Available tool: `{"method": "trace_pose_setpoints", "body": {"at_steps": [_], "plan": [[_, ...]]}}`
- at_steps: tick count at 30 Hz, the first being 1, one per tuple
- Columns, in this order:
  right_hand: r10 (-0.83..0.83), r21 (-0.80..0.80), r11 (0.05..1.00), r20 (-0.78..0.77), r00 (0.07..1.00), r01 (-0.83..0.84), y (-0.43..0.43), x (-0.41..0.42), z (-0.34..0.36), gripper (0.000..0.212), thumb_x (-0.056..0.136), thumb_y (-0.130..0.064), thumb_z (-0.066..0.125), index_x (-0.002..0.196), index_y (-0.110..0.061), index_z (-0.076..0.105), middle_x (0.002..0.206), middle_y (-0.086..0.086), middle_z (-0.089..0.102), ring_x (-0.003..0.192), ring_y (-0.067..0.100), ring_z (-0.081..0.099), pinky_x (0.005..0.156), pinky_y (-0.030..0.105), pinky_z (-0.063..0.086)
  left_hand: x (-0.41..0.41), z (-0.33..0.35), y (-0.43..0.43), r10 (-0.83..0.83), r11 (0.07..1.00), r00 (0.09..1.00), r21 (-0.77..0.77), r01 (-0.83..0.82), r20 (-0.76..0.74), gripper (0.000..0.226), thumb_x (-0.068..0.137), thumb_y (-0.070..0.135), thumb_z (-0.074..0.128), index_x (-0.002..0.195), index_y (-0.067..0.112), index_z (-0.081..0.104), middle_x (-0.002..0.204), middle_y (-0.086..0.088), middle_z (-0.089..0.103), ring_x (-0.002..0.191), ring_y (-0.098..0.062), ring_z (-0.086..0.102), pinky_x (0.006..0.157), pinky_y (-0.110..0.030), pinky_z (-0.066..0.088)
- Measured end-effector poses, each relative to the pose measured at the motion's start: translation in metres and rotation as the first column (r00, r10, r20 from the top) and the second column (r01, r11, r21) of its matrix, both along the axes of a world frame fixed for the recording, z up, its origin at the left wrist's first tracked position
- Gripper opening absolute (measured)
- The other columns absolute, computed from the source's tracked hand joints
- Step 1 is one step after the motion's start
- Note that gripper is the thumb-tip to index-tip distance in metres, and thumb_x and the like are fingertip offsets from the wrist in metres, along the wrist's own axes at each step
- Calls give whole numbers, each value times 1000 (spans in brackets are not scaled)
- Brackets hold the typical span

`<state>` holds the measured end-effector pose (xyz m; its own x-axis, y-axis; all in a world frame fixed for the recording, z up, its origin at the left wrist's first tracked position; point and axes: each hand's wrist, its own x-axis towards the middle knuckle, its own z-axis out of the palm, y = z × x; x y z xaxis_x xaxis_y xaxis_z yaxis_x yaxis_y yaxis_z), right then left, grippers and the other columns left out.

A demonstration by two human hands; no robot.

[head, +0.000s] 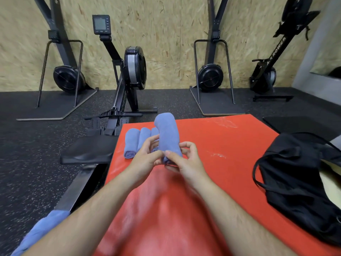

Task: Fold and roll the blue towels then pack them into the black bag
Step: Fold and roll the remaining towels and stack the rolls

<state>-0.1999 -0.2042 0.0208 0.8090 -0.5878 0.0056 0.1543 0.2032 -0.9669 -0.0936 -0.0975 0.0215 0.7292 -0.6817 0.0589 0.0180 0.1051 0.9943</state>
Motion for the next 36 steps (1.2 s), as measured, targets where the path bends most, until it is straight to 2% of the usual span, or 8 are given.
{"method": "trace_pose_setpoints", "body": {"at_steps": [5,9,12,17,21,24,28,36], "plan": [[-58,47,997,8,998,58,-5,22,-2,44,84,-4,75,109,-17,42,123,19,54,77,24,73,70,36,61,17,6,-15,-62,993,993,101,53,96,53,85,1,54,127,33,53,119,10,65,93,3,64,81,-22,49],[-178,-20,984,-43,983,177,-24,49,-5,47,80,-1,74,113,-14,43,101,14,59,65,16,64,56,22,53,45,2,-32,-135,962,972,261,81,194,57,78,29,63,134,39,54,94,2,69,92,-14,64,92,-34,51],[-313,-190,940,-141,939,285,-43,76,-21,48,71,-11,77,105,-23,46,105,11,64,76,20,65,63,25,50,65,-16,-52,-10,926,940,358,-119,340,54,85,33,67,137,31,53,123,6,61,118,-15,56,100,-28,43],[-422,-440,856,-288,860,273,-74,117,-54,49,76,-14,75,118,-12,50,125,11,55,101,21,56,80,20,39,101,-45,-70,1,676,666,490,-550,746,38,93,35,52,131,30,57,144,7,51,138,-20,39,113,-41,28],[-412,-482,853,-388,824,200,-80,142,-78,50,79,-19,73,123,-12,49,128,11,52,103,26,58,86,28,43,120,-70,-67,-125,505,702,654,-563,701,38,96,49,42,132,40,51,154,9,36,150,-34,12,116,-63,0],[-427,-559,813,-384,819,161,-78,158,-86,59,80,-27,72,132,-14,46,130,12,57,117,32,55,95,34,45,124,-79,-63,-153,508,712,673,-538,685,42,97,55,37,136,45,44,156,12,32,146,-34,19,114,-66,5],[-450,-712,695,-538,713,-98,-72,166,-89,65,89,-52,54,146,-24,40,140,6,54,132,34,41,106,40,34,122,-82,-63,-149,512,713,671,-537,685,42,98,56,35,138,43,43,156,14,31,147,-33,19,115,-64,4],[-428,-763,574,-589,685,-297,-65,142,-71,73,92,-63,42,153,-24,29,149,11,38,134,38,36,109,45,31,114,-75,-48,-221,523,694,684,-508,685,46,100,51,36,145,43,36,163,10,22,150,-30,13,116,-64,8]]}}
